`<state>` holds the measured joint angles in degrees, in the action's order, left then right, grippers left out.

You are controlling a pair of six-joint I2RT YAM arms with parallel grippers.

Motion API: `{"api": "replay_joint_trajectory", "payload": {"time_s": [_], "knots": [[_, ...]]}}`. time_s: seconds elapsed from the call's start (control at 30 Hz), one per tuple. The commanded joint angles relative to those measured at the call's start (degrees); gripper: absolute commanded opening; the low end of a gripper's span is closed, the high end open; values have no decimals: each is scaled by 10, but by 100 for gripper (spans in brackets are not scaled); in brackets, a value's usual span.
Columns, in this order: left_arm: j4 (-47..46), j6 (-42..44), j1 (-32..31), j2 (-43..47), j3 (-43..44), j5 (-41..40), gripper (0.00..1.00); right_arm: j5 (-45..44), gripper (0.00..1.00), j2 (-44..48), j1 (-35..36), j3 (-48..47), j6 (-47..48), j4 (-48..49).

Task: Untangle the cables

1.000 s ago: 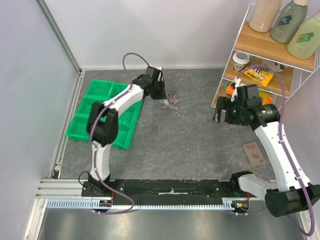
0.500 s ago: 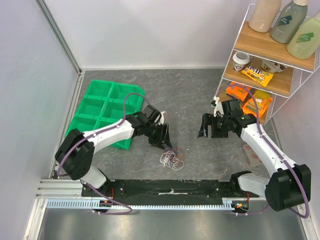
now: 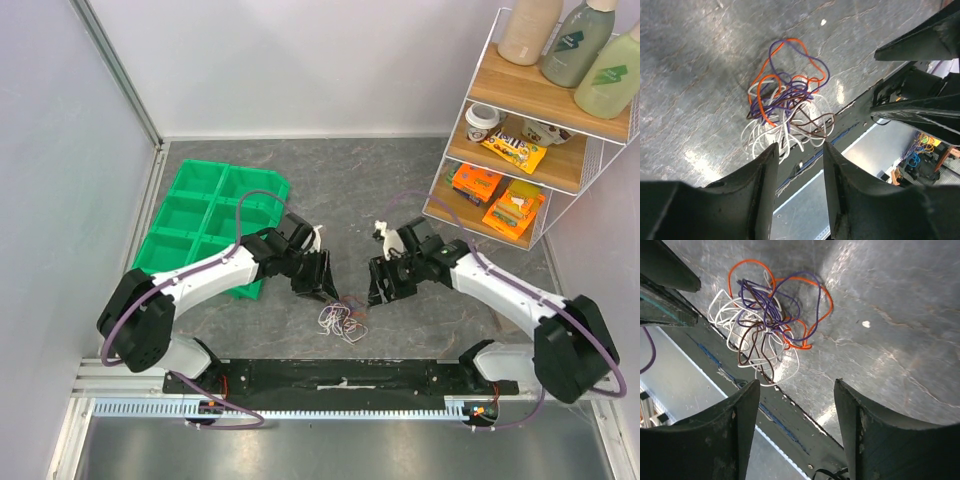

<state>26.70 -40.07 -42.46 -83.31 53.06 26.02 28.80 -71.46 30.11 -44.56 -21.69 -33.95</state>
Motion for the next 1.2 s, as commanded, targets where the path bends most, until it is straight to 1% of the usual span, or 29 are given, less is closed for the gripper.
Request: {"api": "replay_joint_trajectory", "payload": {"time_s": [0.0,0.1,0.23,0.33,0.4,0.47,0.57,0.67,0.8,0.83,0.9,0.93,0.97,1.0,1.07,1.17], "knots": [[7,-10,0,20,-9,9,48,13,68,-48,47,3,-22,57],[5,-1,5,-7,-4,3,48,4,65,-91,72,-13,-20,66],[11,4,13,-58,24,4,49,-56,63,-101,77,-13,-41,81],[-2,-3,14,-71,32,17,44,-48,58,-98,77,2,-54,99],[0,-4,14,-77,29,15,40,-36,50,-98,77,14,-62,118],[-11,-1,14,-79,23,20,39,-28,46,-101,78,18,-62,130],[-16,5,14,-90,27,28,31,-36,44,-115,81,16,-56,144],[-21,-4,14,-96,21,37,25,-28,36,-141,82,5,-52,144],[-21,-1,14,-91,27,33,19,-30,33,-154,85,-1,-45,144],[-21,4,14,-92,32,28,15,-33,33,-155,85,0,-43,145],[-3,15,13,-98,54,18,6,-38,26,-162,85,0,-42,145],[17,20,13,-99,75,13,3,-39,20,-166,84,-3,-43,144],[31,25,13,-99,92,8,2,-46,12,-166,85,-5,-44,137],[47,30,14,-92,106,-1,2,-60,7,-157,84,-10,-46,129],[70,45,14,-78,136,-26,2,-110,0,-132,84,-24,-42,98],[99,76,15,-50,174,-80,2,-230,0,-84,83,-51,-29,33]]}}
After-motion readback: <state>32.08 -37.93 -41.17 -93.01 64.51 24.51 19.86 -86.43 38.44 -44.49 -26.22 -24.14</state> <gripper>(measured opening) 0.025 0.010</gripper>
